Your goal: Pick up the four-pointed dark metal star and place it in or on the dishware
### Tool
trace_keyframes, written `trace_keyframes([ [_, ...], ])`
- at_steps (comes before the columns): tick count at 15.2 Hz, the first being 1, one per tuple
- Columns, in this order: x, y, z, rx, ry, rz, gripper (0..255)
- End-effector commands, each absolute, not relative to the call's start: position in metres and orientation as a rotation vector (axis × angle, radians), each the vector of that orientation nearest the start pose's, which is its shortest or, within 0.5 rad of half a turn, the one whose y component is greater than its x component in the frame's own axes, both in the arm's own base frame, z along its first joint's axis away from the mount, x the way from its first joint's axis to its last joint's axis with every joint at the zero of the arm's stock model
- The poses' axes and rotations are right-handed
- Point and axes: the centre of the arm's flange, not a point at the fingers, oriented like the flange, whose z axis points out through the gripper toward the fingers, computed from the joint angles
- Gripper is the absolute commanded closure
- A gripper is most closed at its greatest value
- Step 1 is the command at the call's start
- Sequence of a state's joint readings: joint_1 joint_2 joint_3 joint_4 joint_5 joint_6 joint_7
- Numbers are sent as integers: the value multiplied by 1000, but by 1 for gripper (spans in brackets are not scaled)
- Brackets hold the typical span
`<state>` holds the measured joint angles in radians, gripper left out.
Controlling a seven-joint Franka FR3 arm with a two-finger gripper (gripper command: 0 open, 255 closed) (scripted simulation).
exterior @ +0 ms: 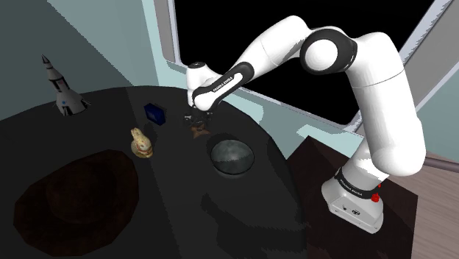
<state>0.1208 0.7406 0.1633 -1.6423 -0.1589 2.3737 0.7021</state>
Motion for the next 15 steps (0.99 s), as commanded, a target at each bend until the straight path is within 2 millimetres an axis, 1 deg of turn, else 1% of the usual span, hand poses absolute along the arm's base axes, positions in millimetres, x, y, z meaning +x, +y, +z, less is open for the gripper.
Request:
trace_keyframes([
  [1,663,178,186,-3093,541,-6,0],
  [4,663,178,186,-3093,541,-6,0],
  [5,663,178,186,-3093,541,-6,255],
  [14,663,178,186,-3093,541,-6,255],
  [15,663,178,191,-3093,541,-6,255],
])
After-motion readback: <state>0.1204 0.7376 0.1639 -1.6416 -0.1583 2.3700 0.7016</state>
